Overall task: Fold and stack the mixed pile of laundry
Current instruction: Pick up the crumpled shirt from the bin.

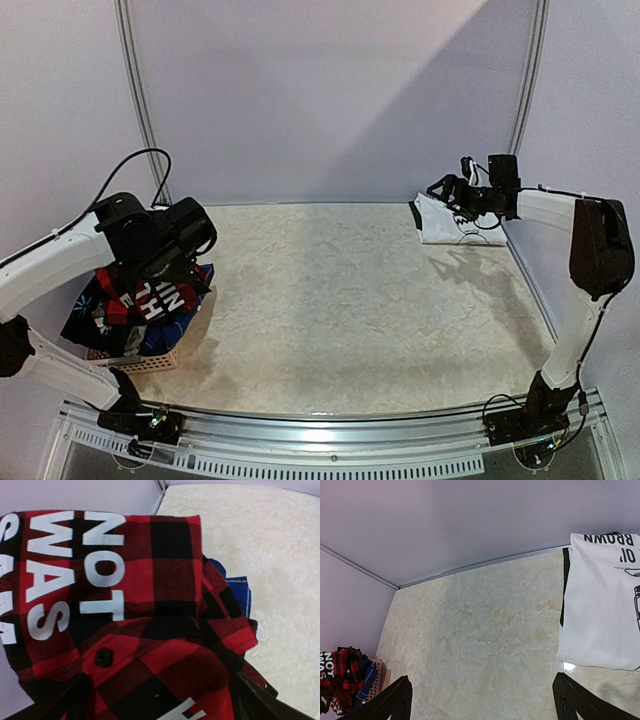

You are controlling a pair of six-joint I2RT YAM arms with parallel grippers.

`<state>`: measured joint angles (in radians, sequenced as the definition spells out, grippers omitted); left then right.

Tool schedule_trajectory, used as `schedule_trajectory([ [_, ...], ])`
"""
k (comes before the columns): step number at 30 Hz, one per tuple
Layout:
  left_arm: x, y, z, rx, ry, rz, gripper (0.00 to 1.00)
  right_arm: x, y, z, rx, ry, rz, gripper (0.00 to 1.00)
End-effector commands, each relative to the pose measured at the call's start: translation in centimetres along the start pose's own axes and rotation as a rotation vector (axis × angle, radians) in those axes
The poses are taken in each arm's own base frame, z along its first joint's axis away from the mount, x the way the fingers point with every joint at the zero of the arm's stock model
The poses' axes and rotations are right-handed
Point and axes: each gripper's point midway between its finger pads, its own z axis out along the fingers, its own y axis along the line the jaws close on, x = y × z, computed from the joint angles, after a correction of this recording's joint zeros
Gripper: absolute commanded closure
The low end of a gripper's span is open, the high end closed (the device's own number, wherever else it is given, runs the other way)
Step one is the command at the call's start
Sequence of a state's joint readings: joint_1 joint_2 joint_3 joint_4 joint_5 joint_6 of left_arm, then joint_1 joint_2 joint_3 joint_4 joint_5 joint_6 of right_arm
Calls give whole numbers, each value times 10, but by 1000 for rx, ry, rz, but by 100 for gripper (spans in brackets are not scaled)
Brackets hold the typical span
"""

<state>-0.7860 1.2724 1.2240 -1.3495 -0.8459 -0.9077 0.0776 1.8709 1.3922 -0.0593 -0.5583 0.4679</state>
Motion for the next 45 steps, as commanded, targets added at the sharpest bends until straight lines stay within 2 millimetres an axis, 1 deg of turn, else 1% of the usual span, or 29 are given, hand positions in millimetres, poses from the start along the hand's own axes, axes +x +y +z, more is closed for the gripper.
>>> schedule_trajectory([
  [1,14,95,-24,-208,65,92,1,-4,14,-8,-35,-16,-11,1],
  [4,6,117,-31,-223,4,-15,0,-3,14,-7,-36,-13,-7,1],
  [8,2,133,-37,-228,-52,-88,2,-2,14,-6,-42,-10,-4,1],
  [12,6,150,-38,-253,-66,-140,7,-1,14,-3,-46,-3,-1,1],
  [13,8,153,-37,-263,-61,-147,10,-1,14,-3,-47,-2,0,1],
  [18,10,151,-30,-259,-63,-187,23,0,14,-2,-52,2,2,1],
  [20,13,149,-26,-260,-57,-205,25,1,14,-1,-56,5,3,1],
  [23,18,141,-14,-228,-33,-229,25,1,16,0,-62,8,4,1],
  [24,20,139,-10,-215,-22,-234,27,2,16,1,-62,9,4,1],
  [25,22,138,-7,-208,-15,-240,29,2,16,1,-62,10,5,1],
  [27,24,141,-4,-206,-14,-259,45,2,16,1,-63,11,5,1],
  [28,24,142,-4,-205,-17,-269,49,3,16,2,-64,12,4,1],
  [31,25,139,2,-167,-14,-281,54,2,16,2,-63,12,3,1],
  [32,25,138,4,-158,-9,-284,59,2,16,2,-63,13,3,1],
  [34,23,137,7,-150,-9,-293,74,3,15,3,-63,15,6,1],
  [36,17,138,6,-149,-29,-306,97,3,14,4,-62,17,8,1],
  [37,13,140,4,-153,-43,-317,100,4,15,4,-63,18,6,1],
  [42,-8,145,-7,-130,-108,-365,100,4,15,5,-63,21,8,1],
  [45,-11,147,-9,-137,-118,-372,100,4,15,5,-64,21,6,1],
])
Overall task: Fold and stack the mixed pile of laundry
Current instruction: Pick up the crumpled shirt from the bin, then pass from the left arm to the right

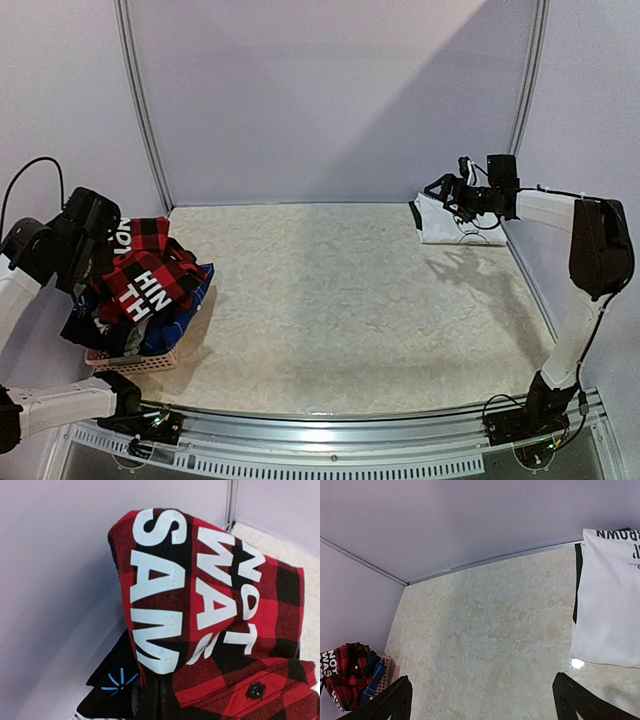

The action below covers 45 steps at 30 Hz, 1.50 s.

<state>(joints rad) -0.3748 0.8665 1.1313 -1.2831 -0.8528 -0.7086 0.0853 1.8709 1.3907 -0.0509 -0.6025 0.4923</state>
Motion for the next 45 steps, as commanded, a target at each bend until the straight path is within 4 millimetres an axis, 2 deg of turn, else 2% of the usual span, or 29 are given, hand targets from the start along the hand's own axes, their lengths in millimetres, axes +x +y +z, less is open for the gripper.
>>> schedule_trajectory([
  [1,-15,1,-4,4,-39,-38,100,0,5,3,-17,1,-12,1],
  [4,-16,2,-5,19,-52,-55,100,-1,5,4,-20,2,-11,1],
  [6,-26,-5,-13,101,-89,-75,100,0,5,4,-22,3,-11,1],
  [8,-43,-15,-26,202,-131,-104,100,0,6,5,-28,3,-11,1],
  [13,-94,-21,-59,318,-238,-145,100,1,7,7,-37,10,-8,1],
  [19,-163,-39,-112,539,-402,-198,100,1,9,8,-53,12,-6,1],
  [24,-205,-66,-152,744,-487,-202,100,1,13,7,-62,12,-11,1],
  [29,-236,-108,-191,981,-517,-194,100,1,24,5,-86,14,-22,1],
  [34,-243,-163,-219,1127,-502,-121,100,4,43,-7,-114,8,-32,1],
  [38,-233,-207,-238,1199,-480,-44,100,8,65,-27,-127,-22,-47,1],
  [41,-217,-235,-238,1202,-444,-3,100,21,87,-45,-131,-22,-82,1],
  [43,-207,-251,-230,1187,-407,2,100,36,100,-55,-134,-7,-117,1],
  [45,-195,-264,-217,1155,-360,-1,100,50,122,-69,-162,7,-171,1],
])
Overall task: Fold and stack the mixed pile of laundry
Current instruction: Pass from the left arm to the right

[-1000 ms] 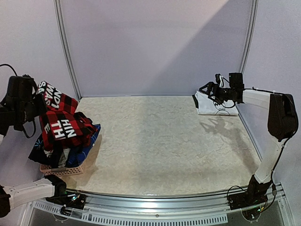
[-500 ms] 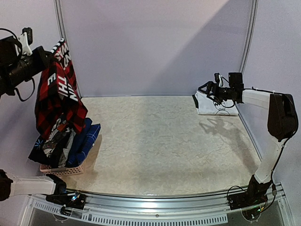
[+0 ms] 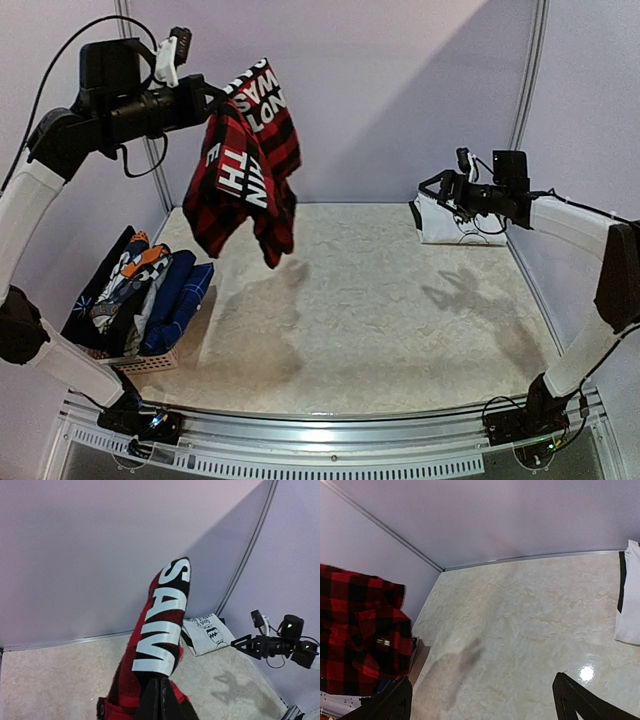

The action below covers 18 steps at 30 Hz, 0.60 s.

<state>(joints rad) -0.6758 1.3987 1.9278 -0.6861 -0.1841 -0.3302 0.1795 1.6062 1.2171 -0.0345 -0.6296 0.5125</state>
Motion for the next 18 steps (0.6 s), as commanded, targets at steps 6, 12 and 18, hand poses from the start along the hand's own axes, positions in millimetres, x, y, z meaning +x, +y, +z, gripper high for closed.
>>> schedule_trajectory([
  [6,68,5,62,-118,111,-87,100,75,123,-49,-152,82,-378,1],
  [12,139,9,103,-160,250,-136,100,132,167,-69,-244,91,-517,1],
  [18,181,7,114,-158,304,-169,100,179,183,-52,-236,70,-608,1],
])
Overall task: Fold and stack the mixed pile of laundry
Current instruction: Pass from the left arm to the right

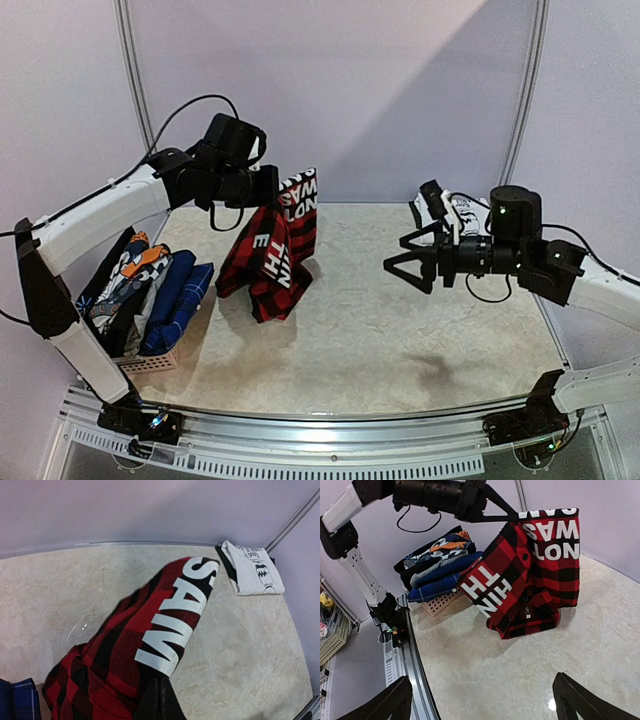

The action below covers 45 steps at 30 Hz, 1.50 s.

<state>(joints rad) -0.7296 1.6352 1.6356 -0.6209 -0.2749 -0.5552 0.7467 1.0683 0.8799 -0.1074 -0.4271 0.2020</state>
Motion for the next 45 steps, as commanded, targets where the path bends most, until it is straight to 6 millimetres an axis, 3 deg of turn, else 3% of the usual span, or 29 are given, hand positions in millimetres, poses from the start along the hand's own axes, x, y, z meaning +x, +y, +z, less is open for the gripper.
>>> schedule_trajectory([
  [1,-12,-21,-6,71,-75,-69,100,21,1,28,101,-16,-79,1],
  [4,-9,-24,-2,76,-68,-66,100,36,3,58,175,-8,-119,1],
  [10,-5,-24,2,69,-59,-53,100,50,-19,113,284,-46,-74,1],
  [14,-4,-25,3,66,-53,-47,100,70,-32,145,312,-32,-58,1],
  [20,-4,-25,4,63,-50,-41,100,84,-48,171,339,-111,-18,2],
  [24,-2,-26,7,63,-42,-37,100,92,-54,187,342,-136,-27,13],
  [29,-1,-23,10,51,-38,-29,100,90,-59,191,358,-190,-39,50],
  [32,-1,-18,8,38,-40,-26,100,88,-60,185,365,-199,-50,77],
  [35,-1,-11,8,12,-43,-12,100,80,-52,176,349,-179,-66,96],
  [39,6,4,17,-57,-4,49,100,61,-31,160,290,-107,-74,100],
  [43,30,15,43,-90,78,130,100,15,-5,121,257,-104,-73,100],
  [45,45,11,56,-60,126,174,100,-1,1,104,267,-86,-76,100],
])
